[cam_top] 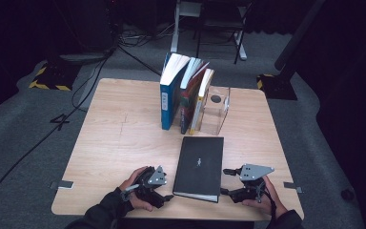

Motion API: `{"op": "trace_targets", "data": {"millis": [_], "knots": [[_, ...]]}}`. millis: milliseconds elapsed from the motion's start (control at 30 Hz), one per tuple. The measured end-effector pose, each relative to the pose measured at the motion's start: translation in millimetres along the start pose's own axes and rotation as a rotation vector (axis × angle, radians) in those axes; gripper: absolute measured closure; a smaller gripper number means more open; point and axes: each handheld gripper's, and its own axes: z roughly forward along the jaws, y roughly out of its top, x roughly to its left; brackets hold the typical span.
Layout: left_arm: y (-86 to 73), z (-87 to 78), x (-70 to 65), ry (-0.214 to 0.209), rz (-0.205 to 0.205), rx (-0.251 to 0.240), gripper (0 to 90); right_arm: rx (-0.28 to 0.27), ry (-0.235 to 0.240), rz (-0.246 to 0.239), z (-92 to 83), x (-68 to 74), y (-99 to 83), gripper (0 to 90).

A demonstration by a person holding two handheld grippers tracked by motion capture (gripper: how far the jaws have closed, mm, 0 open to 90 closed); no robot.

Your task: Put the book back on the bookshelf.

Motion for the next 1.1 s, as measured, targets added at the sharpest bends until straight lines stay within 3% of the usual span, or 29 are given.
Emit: {"op": "trace_targets", "data": {"millis": [100,267,533,867,900,933,1100], "knots": [[2.8,-9.5,-5.0,-0.012,0.002,-0.052,19.2,-0.013,-0.001,0.0,-0.4,-0.3,2.9,29.5],[16.4,-18.3,-17.7,0.006,0.016,-0.107,19.0,-0.041,0.0,-0.003,0.6,-0.8,10.9,29.5],[34.0,-7.0,-33.5,0.016,0.046,-0.113,18.9,-0.033,-0.031,-0.054,10.7,7.5,25.8,29.0],[55.7,11.3,-36.7,0.187,0.053,-0.109,15.5,-0.068,-0.086,-0.044,19.1,13.6,39.0,28.7],[55.7,11.3,-36.7,0.187,0.053,-0.109,16.0,-0.069,-0.089,-0.043,19.7,13.9,39.6,28.6],[58.3,15.0,-35.8,0.218,0.047,-0.113,15.7,-0.07,-0.095,-0.043,20.1,14.4,41.1,28.7],[63.9,20.7,-34.3,0.277,0.03,-0.11,16.6,-0.077,-0.11,-0.039,22.8,15.5,46.9,28.7]]}}
